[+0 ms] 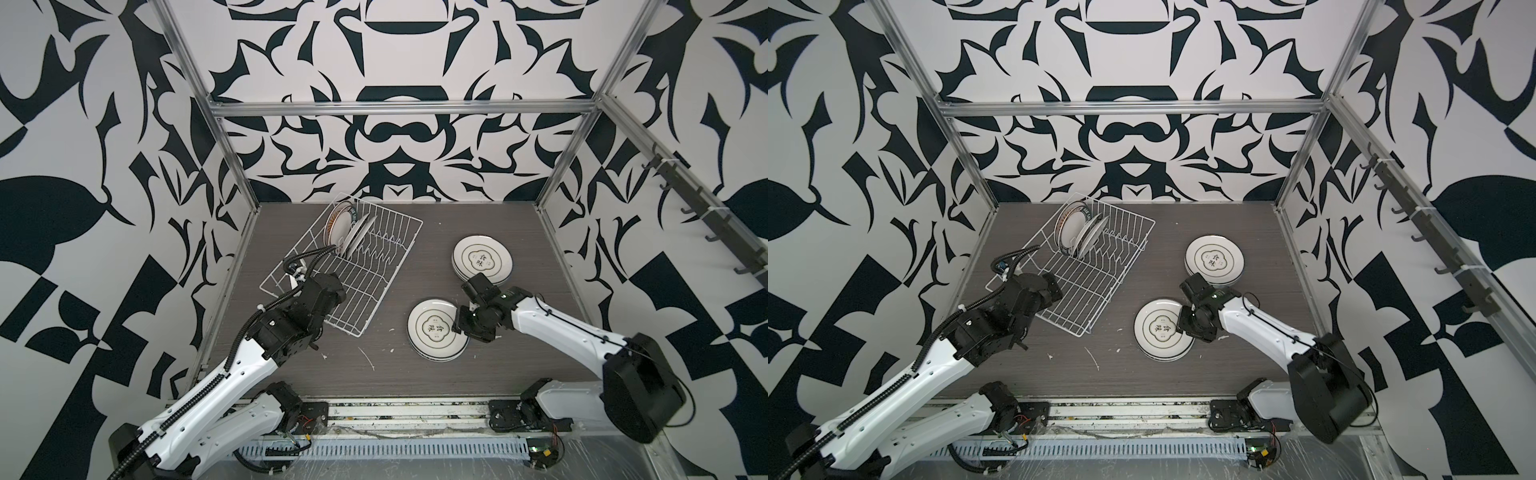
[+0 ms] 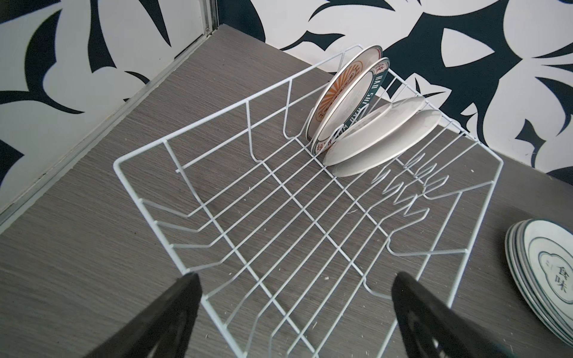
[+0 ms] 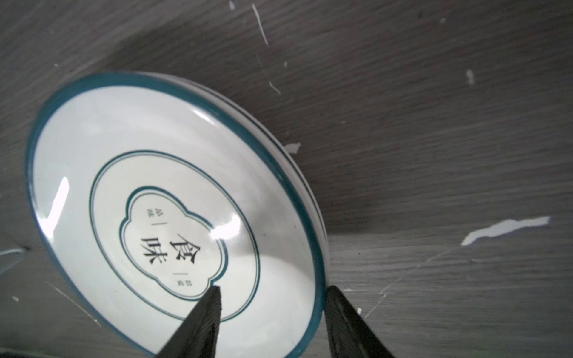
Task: Unload the plates from the dish rack
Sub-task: Place a plate on the plates.
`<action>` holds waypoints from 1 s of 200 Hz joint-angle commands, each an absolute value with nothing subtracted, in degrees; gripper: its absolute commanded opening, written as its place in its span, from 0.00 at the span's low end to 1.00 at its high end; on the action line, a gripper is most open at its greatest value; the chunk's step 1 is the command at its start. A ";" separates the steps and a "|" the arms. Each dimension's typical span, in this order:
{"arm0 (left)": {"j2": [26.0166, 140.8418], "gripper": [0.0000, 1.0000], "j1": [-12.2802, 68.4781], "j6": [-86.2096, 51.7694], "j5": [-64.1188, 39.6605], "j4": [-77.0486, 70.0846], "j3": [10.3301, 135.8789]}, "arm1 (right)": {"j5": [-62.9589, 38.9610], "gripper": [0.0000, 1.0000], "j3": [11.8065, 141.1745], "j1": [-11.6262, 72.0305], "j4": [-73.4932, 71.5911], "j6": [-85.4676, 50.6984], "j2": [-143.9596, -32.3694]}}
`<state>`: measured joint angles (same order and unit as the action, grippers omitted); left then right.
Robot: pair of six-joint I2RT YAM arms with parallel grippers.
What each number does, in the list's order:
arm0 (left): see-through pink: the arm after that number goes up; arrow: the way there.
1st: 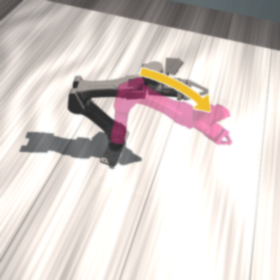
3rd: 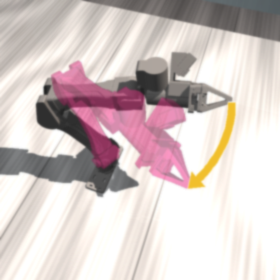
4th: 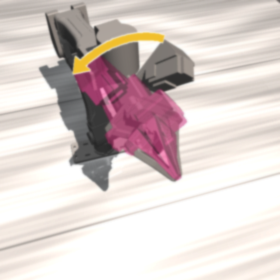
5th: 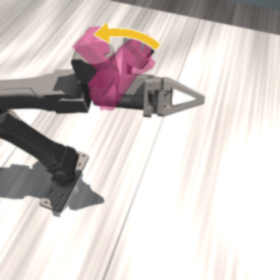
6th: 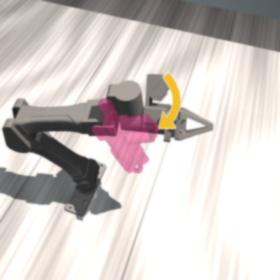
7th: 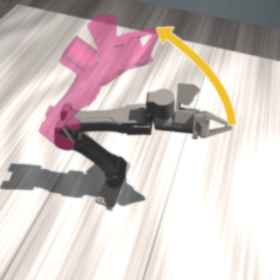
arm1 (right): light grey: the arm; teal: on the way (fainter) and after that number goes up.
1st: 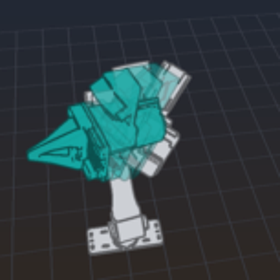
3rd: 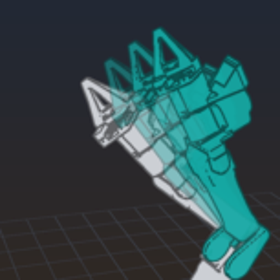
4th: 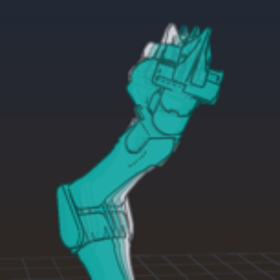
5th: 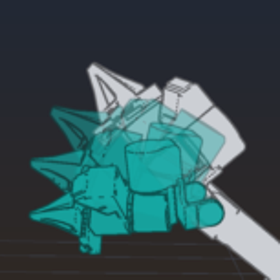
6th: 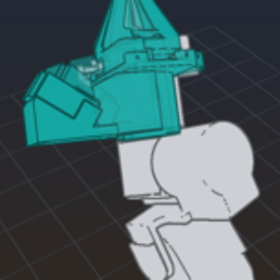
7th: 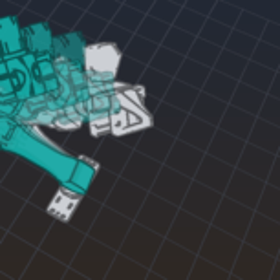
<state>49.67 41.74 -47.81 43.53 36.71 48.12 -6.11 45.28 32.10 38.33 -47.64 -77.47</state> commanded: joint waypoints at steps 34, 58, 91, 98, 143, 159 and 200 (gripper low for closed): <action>49.52 0.99 41.57 -42.59 42.40 32.11 45.81 | 5.02 0.63 53.68 35.70 47.59 -49.44 -80.28; 50.96 0.99 41.49 -37.42 42.64 28.79 46.54 | 8.82 0.74 55.26 35.95 50.98 -49.72 -79.30; 56.21 0.99 41.48 -29.86 43.20 25.64 49.83 | 13.02 0.87 56.11 35.97 52.28 -49.59 -78.44; 57.87 0.99 41.40 -27.32 41.91 24.71 50.84 | 14.00 0.97 56.45 35.95 52.44 -49.41 -78.29; 72.34 0.99 40.72 -19.23 37.72 22.35 60.65 | 16.88 0.99 57.83 35.86 49.36 -43.68 -76.92; 80.43 0.99 40.41 -17.12 37.15 23.30 65.68 | 16.05 0.99 58.10 35.30 47.58 -41.10 -76.90; 93.50 0.99 39.95 -14.13 39.30 24.65 75.84 | 9.37 0.99 57.36 31.10 43.76 -35.76 -76.81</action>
